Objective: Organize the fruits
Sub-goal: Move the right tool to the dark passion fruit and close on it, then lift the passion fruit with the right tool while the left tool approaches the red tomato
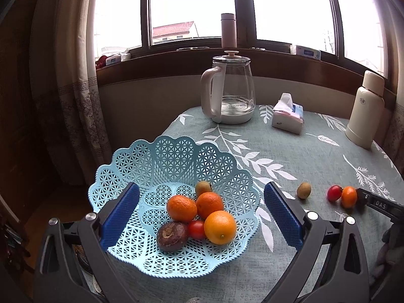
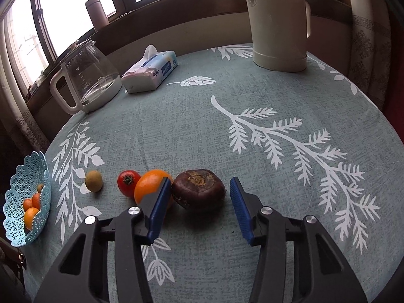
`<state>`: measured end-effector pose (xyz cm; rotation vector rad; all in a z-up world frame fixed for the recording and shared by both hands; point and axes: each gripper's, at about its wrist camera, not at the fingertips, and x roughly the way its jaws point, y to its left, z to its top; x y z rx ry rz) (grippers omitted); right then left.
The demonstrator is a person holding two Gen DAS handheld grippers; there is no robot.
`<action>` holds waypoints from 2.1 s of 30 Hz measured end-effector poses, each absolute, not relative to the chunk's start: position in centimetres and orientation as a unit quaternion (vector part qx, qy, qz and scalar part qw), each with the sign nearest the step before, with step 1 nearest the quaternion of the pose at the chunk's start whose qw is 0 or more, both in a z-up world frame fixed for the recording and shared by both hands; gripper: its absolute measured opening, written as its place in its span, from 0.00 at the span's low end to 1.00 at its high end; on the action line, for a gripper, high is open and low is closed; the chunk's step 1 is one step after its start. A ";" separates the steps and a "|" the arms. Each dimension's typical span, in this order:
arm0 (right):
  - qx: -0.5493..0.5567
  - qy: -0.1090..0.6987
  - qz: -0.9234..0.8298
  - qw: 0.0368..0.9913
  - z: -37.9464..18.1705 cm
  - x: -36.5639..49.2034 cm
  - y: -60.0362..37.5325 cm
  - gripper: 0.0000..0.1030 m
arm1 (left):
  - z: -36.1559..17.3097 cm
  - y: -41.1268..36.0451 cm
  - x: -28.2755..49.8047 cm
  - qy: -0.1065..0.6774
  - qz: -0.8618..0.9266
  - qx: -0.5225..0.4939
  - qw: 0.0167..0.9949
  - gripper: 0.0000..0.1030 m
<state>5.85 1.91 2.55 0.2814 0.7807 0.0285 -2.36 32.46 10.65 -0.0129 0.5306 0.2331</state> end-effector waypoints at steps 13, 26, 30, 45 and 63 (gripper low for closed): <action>0.162 0.371 0.046 0.913 3.1 4.6 1.3 0.44 | 10.3 30.3 -2.7 0.268 0.090 0.015 0.959 0.97; 0.072 0.326 -0.013 0.942 4.8 0.6 -1.1 0.44 | 9.1 24.2 -0.6 0.300 -0.021 0.015 0.954 0.97; 0.092 0.340 -0.009 0.936 3.9 1.0 -1.8 0.44 | 8.2 21.5 0.9 0.304 -0.044 0.038 0.951 0.97; 0.111 0.374 0.004 0.921 2.5 1.6 -1.6 0.44 | 4.0 16.0 7.7 0.372 -0.127 0.074 0.917 0.54; 0.114 0.376 0.006 0.919 2.5 1.7 -1.7 0.44 | 3.6 14.7 10.7 0.389 -0.189 0.050 0.900 0.30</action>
